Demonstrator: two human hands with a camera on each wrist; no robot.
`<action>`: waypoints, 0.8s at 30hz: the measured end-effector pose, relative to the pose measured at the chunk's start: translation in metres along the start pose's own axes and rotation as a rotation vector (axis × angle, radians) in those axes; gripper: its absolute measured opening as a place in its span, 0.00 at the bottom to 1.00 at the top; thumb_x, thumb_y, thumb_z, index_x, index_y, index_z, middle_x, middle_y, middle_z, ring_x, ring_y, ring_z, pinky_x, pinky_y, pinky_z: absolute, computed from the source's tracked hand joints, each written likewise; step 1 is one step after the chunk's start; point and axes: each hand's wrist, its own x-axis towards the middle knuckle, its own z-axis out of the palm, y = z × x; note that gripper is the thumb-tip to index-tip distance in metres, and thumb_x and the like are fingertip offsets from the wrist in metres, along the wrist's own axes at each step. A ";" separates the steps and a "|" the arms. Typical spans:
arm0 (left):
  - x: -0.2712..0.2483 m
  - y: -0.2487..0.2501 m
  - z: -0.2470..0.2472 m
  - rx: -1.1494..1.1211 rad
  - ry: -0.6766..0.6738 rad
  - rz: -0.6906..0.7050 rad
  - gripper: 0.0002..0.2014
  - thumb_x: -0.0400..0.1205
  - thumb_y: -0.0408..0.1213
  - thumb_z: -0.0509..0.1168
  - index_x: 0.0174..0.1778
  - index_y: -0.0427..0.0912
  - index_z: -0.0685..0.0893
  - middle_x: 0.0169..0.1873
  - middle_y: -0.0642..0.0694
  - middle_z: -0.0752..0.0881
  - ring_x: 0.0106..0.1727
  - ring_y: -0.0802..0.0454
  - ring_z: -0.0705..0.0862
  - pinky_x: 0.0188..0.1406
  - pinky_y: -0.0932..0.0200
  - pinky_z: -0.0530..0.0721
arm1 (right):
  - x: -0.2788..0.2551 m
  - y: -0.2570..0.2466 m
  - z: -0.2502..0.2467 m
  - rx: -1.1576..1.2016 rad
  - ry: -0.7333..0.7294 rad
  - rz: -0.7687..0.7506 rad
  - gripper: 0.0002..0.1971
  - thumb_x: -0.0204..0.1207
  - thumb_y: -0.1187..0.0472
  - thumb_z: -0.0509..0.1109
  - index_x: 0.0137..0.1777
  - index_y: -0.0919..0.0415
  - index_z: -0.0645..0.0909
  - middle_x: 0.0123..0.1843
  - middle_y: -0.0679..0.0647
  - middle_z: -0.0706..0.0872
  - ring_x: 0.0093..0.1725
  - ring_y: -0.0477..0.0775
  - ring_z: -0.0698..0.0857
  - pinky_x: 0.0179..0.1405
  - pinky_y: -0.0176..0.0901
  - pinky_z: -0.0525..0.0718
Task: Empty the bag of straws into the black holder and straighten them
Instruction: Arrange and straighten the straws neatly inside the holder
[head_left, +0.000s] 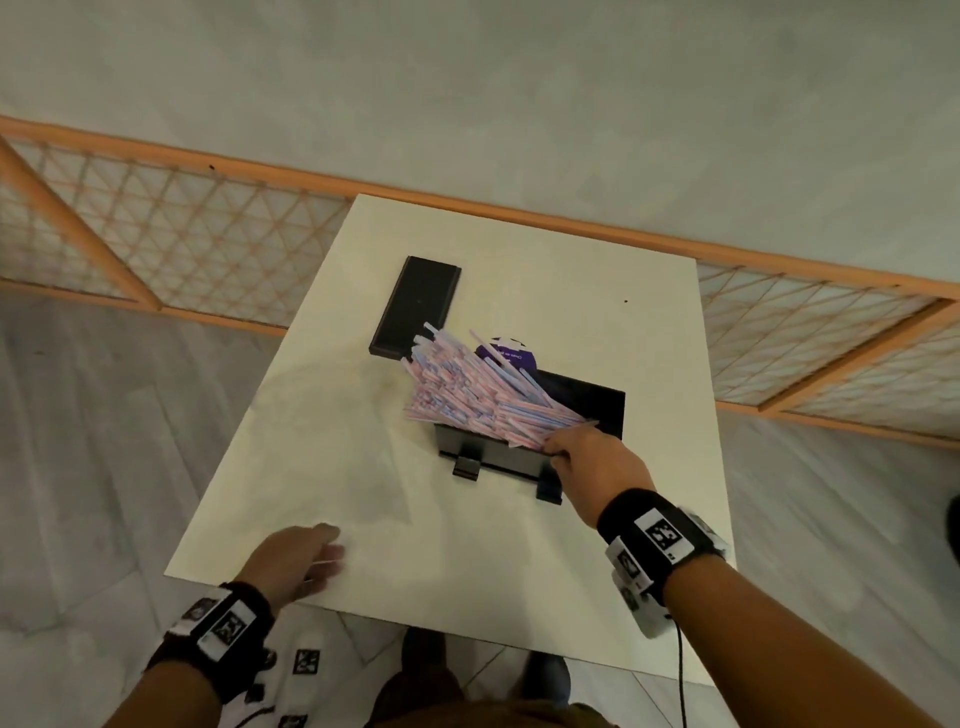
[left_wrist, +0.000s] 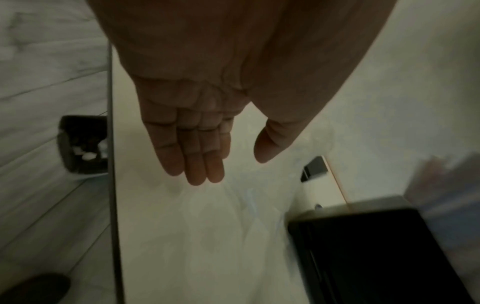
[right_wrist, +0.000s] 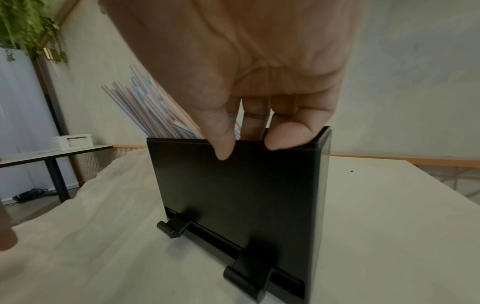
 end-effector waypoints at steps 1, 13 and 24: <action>-0.005 -0.001 -0.001 0.069 -0.006 0.038 0.12 0.86 0.38 0.69 0.56 0.31 0.84 0.48 0.33 0.92 0.43 0.41 0.88 0.47 0.48 0.85 | -0.003 0.001 0.002 -0.002 -0.002 -0.004 0.14 0.84 0.57 0.61 0.59 0.44 0.86 0.57 0.51 0.88 0.54 0.58 0.86 0.50 0.48 0.86; -0.066 0.063 0.058 0.360 -0.049 0.628 0.58 0.64 0.57 0.85 0.86 0.53 0.59 0.75 0.52 0.76 0.72 0.54 0.79 0.73 0.47 0.80 | -0.038 0.020 -0.029 0.019 -0.095 0.035 0.13 0.79 0.40 0.68 0.51 0.48 0.83 0.49 0.46 0.87 0.48 0.51 0.86 0.49 0.47 0.86; -0.070 0.140 0.107 0.847 0.049 1.067 0.73 0.61 0.63 0.85 0.90 0.54 0.38 0.90 0.48 0.52 0.89 0.48 0.56 0.86 0.44 0.62 | 0.007 0.013 -0.034 -0.145 -0.280 0.006 0.15 0.76 0.47 0.73 0.55 0.57 0.81 0.52 0.53 0.86 0.50 0.56 0.84 0.48 0.45 0.82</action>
